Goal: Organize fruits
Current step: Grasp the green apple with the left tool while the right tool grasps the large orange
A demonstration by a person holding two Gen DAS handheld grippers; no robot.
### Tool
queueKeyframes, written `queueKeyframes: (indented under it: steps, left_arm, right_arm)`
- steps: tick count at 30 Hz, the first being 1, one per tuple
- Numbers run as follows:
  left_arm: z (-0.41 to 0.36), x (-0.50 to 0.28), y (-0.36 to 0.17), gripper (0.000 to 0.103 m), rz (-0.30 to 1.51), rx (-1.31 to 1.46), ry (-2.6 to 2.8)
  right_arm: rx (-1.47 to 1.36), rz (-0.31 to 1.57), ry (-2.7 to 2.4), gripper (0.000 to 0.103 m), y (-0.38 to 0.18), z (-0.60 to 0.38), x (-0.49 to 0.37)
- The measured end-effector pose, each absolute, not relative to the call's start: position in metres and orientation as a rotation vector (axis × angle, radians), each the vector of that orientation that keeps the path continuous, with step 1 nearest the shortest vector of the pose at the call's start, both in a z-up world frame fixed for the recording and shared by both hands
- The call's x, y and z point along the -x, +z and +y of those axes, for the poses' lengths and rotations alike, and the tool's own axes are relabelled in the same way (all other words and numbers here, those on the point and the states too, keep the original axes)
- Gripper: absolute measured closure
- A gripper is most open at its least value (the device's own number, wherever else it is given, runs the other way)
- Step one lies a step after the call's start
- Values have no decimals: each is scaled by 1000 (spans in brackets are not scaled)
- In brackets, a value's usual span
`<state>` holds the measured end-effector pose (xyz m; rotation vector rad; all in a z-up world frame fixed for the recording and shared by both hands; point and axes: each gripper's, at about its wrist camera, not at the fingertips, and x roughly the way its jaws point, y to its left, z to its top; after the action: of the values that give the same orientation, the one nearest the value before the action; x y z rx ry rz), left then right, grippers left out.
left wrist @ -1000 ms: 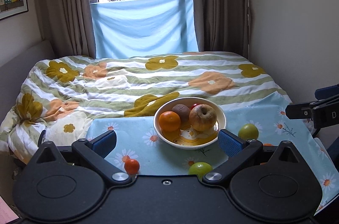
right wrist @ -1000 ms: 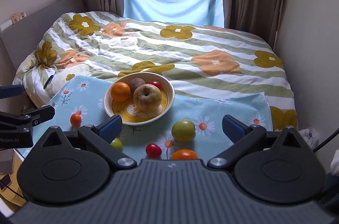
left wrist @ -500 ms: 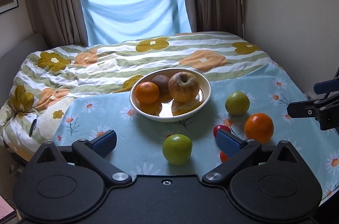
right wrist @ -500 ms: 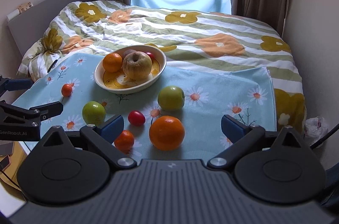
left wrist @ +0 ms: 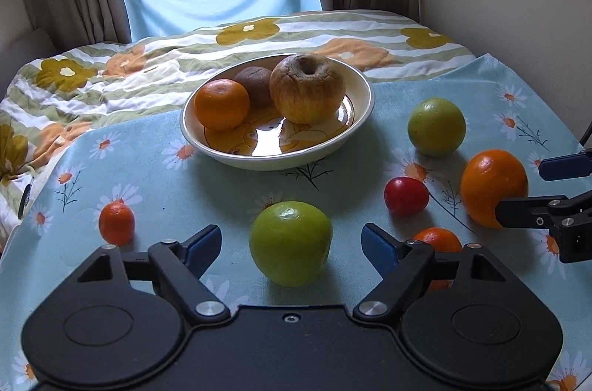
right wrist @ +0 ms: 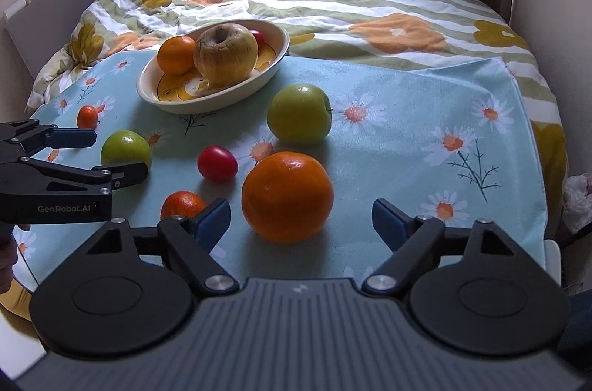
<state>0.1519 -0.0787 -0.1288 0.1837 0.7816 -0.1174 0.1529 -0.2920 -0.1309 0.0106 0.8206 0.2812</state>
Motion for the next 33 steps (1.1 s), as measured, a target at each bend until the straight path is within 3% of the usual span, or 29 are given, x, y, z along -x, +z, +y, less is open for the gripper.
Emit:
queueKeyframes:
  steps: [7, 11, 33]
  left_arm:
    - [-80, -163, -141, 30, 824, -174, -133]
    - [-80, -163, -144, 47, 836, -189, -120]
    - [-75, -147, -143, 48, 835, -191, -134]
  right_arm:
    - [-17, 832, 296, 10, -139, -284, -161]
    - [-28, 845, 294, 15, -142, -283, -165]
    - [-18, 840, 290, 26, -149, -276, -173]
